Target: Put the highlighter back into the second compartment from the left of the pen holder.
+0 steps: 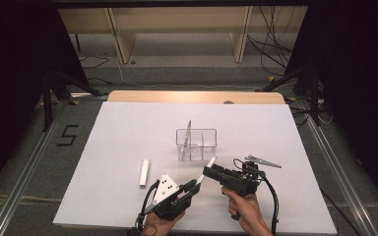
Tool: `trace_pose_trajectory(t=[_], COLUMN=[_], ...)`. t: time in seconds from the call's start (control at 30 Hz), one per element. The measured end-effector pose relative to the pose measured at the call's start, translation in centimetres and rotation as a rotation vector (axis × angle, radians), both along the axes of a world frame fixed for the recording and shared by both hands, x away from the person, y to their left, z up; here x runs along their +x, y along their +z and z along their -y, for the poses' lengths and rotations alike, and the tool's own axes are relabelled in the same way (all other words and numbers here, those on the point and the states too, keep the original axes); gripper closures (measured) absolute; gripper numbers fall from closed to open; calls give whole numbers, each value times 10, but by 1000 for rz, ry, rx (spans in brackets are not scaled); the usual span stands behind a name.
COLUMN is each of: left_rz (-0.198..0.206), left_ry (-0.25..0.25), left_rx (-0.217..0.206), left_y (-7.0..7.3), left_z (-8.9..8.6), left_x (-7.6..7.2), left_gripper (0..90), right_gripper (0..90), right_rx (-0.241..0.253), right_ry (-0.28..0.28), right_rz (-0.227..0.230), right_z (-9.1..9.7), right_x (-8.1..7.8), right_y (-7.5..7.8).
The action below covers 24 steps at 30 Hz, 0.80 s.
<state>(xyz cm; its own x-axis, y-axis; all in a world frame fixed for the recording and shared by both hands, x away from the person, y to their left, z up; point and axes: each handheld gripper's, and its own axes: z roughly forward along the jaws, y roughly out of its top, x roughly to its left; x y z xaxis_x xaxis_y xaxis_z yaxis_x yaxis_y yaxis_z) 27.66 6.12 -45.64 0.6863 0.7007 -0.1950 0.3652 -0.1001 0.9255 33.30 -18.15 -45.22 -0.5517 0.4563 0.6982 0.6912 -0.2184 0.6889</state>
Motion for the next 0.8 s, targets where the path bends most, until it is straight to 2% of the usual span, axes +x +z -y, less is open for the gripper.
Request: trace_pose_trajectory(t=[0.17,0.57,0.7,0.8], left_rz=[8,17,14,7], left_ry=[0,-3,-3,-8], left_rx=[-5,-8,-11,-10], left_y=[1,1,1,0], left_z=[0,0,0,0], left_x=[-1,-2,-1,-1], left_gripper=[778,778,777,766], right_gripper=[550,711,767,788], right_rx=[35,52,77,92], right_ry=[12,-5,-5,1], right_rz=[-17,-22,-40,-34], right_z=[-3,-4,-3,-5], right_x=[2,3,3,2], right_y=[-1,-2,-3,-2])
